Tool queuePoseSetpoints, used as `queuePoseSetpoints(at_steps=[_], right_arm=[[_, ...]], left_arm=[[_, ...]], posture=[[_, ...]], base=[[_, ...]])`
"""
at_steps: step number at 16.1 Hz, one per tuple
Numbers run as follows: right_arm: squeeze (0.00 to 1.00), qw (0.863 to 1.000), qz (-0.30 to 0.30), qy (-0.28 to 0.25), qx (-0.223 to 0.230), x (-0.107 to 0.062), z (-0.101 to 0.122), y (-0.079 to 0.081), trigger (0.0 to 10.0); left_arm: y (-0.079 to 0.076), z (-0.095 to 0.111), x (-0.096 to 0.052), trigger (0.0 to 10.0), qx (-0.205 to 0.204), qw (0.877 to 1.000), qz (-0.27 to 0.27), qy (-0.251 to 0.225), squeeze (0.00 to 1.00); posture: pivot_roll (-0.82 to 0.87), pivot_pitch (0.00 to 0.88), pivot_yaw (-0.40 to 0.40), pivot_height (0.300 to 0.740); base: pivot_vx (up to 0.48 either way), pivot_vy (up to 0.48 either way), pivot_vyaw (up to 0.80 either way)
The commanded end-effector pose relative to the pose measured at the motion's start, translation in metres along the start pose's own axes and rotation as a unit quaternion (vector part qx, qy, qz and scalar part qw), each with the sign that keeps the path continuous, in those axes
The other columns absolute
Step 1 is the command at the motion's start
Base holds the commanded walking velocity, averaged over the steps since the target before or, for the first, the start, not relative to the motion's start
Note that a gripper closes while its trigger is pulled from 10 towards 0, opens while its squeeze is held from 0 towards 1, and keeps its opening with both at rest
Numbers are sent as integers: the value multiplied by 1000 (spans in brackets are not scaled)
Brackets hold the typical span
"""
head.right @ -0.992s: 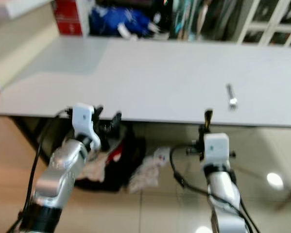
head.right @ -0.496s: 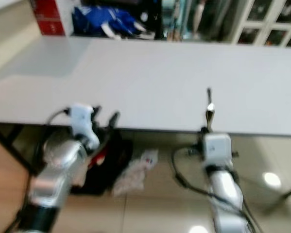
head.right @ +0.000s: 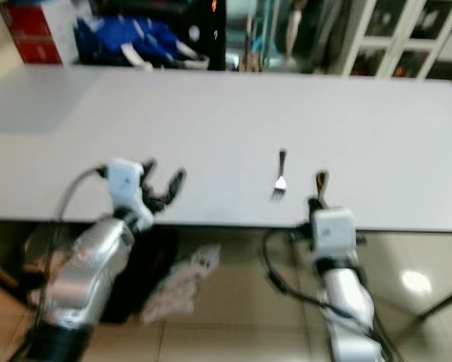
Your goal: Setting the table
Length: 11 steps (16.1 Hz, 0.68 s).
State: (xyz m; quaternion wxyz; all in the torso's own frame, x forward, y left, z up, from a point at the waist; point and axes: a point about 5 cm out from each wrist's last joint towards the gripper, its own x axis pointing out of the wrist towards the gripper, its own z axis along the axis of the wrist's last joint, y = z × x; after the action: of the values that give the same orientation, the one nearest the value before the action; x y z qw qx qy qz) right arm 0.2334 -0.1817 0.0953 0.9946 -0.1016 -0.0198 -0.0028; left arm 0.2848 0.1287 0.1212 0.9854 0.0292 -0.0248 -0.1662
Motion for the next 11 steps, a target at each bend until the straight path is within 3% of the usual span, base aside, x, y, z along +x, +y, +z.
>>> queuePoseSetpoints(at_steps=[1, 2, 4, 8, 11], right_arm=[[0, 1000, -21, -17, -12, -3, 5, -13, 0], [0, 999, -34, -26, -12, -11, 6, -18, 0], [0, 999, -40, -25, -14, -15, 5, -19, 0], [0, 999, -40, -33, -16, -11, 8, -15, 0], [0, 998, -41, -41, -18, -9, 12, -15, 0]], left_arm=[[0, -2, -5, 10000, 20, 1000, 0, -8, 0], [10, -12, -23, 10000, 39, 999, 13, 5, 0], [11, -14, -26, 10000, 29, 999, 19, 14, 0], [6, -1, -15, 10000, 26, 999, 16, -12, 0], [1, 0, -13, 10000, 10, 1000, 16, -7, 0]], posture=[[-49, 0, 10, 740], [-45, 0, 13, 740], [-44, 0, 16, 740], [-44, 0, 17, 740], [-46, 0, 18, 740]], base=[[274, 0, 0], [0, 0, 0], [0, 0, 0], [0, 0, 0], [80, 381, 0]])
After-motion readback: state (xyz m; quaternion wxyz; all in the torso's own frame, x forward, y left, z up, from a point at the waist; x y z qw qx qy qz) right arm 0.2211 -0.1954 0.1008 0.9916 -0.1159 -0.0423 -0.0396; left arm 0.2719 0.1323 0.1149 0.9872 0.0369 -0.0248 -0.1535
